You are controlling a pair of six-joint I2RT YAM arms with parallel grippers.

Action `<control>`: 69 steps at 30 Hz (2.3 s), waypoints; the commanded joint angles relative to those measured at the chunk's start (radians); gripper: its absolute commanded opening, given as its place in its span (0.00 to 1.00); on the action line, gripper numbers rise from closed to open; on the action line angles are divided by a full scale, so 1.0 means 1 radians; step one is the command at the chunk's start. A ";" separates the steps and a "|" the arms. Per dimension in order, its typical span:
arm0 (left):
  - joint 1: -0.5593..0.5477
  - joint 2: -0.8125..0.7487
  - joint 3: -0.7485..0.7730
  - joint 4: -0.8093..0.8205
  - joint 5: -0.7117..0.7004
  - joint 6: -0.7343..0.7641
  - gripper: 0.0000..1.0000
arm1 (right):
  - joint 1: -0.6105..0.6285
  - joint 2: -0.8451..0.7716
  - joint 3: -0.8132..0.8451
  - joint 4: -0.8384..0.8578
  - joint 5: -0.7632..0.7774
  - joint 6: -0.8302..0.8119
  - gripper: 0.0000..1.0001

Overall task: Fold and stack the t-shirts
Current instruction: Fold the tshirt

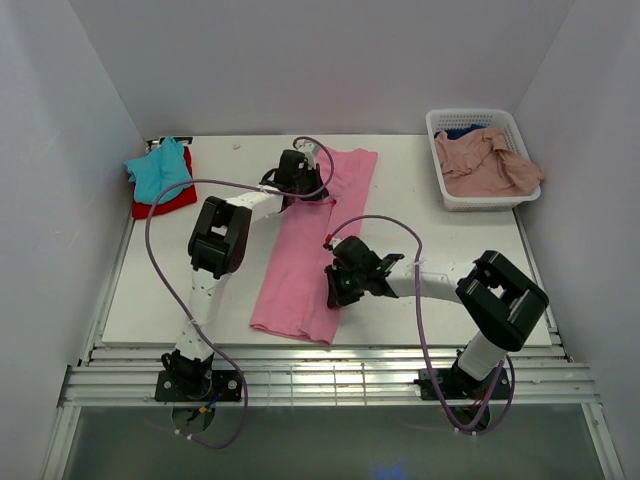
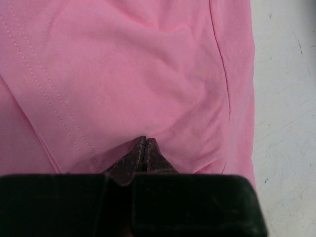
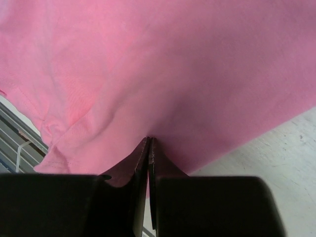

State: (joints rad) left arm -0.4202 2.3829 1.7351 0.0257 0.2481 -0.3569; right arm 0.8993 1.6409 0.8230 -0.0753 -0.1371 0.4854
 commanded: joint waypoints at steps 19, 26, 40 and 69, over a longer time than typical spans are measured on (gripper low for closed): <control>0.049 -0.025 -0.028 -0.070 -0.041 -0.099 0.00 | 0.007 -0.108 0.084 -0.455 0.369 0.061 0.08; 0.049 -0.028 -0.028 -0.073 -0.050 -0.128 0.00 | 0.006 -0.118 0.082 -0.460 0.398 0.068 0.08; 0.046 -0.143 -0.070 0.193 -0.090 -0.062 0.08 | 0.007 -0.314 0.045 -0.436 0.453 0.108 0.25; -0.054 -1.156 -1.124 -0.259 -0.382 -0.299 0.51 | 0.101 -0.475 -0.303 -0.021 0.200 0.248 0.47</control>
State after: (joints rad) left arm -0.4644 1.3003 0.6441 -0.1768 -0.1310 -0.5884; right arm 0.9810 1.1717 0.5392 -0.1486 0.0444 0.7010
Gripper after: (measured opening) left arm 0.510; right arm 0.475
